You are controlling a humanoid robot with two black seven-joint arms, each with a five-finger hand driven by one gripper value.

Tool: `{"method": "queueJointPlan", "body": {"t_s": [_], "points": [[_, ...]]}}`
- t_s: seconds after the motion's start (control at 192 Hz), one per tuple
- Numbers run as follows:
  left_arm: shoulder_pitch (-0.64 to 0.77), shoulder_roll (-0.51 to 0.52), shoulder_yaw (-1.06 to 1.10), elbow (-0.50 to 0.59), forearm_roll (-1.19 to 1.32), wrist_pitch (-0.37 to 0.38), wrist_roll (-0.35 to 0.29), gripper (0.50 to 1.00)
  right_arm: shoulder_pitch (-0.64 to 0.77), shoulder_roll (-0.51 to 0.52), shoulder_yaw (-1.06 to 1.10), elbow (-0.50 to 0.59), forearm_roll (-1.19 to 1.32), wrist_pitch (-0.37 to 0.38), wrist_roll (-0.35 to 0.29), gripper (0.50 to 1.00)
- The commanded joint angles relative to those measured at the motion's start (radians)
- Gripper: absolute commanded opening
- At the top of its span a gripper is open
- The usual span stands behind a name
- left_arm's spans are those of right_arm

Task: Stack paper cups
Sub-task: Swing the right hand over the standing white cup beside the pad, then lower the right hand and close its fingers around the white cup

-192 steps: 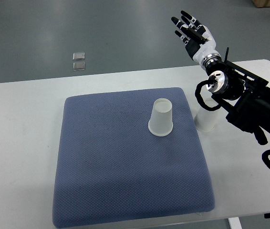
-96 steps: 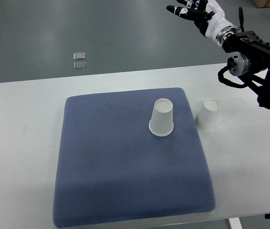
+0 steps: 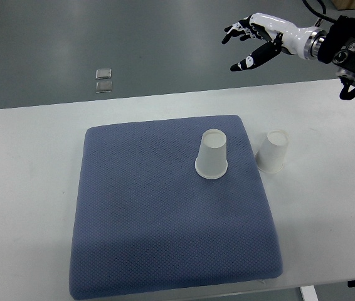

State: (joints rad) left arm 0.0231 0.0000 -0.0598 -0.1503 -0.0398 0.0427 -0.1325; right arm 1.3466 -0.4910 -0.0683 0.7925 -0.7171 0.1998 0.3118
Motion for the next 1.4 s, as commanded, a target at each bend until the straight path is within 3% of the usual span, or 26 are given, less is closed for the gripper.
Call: {"method": "queueJointPlan", "body": {"t_s": [0.0,0.125,0.395,0.603,0.78,1.216,1.393], "points": [[0.0,0.0,0.0,0.0,0.0,0.0,-0.001,1.0,0.016,-0.041,0.002,0.06,-0.174,0.049,0.007,0.913],[0.0,0.0,-0.002,0.0,0.0,0.0,0.001,1.0,0.028,-0.095,-0.005,0.149,-0.306,0.11,0.009,0.913],[0.0,0.0,0.0,0.0,0.0,0.0,-0.001,1.0,0.034,-0.161,-0.025,0.286,-0.565,0.156,0.01,0.913],[0.0,0.0,0.0,0.0,0.0,0.0,-0.001,1.0,0.028,-0.159,-0.076,0.291,-0.621,0.119,0.01,0.913],[0.0,0.0,0.0,0.0,0.0,0.0,0.001,1.0,0.022,-0.149,-0.148,0.289,-0.731,0.023,0.01,0.913],[0.0,0.0,0.0,0.0,0.0,0.0,-0.001,1.0,-0.06,-0.144,-0.159,0.286,-0.745,-0.017,0.012,0.913],[0.0,0.0,0.0,0.0,0.0,0.0,0.001,1.0,-0.106,-0.141,-0.159,0.275,-0.746,-0.095,0.012,0.913]]}}
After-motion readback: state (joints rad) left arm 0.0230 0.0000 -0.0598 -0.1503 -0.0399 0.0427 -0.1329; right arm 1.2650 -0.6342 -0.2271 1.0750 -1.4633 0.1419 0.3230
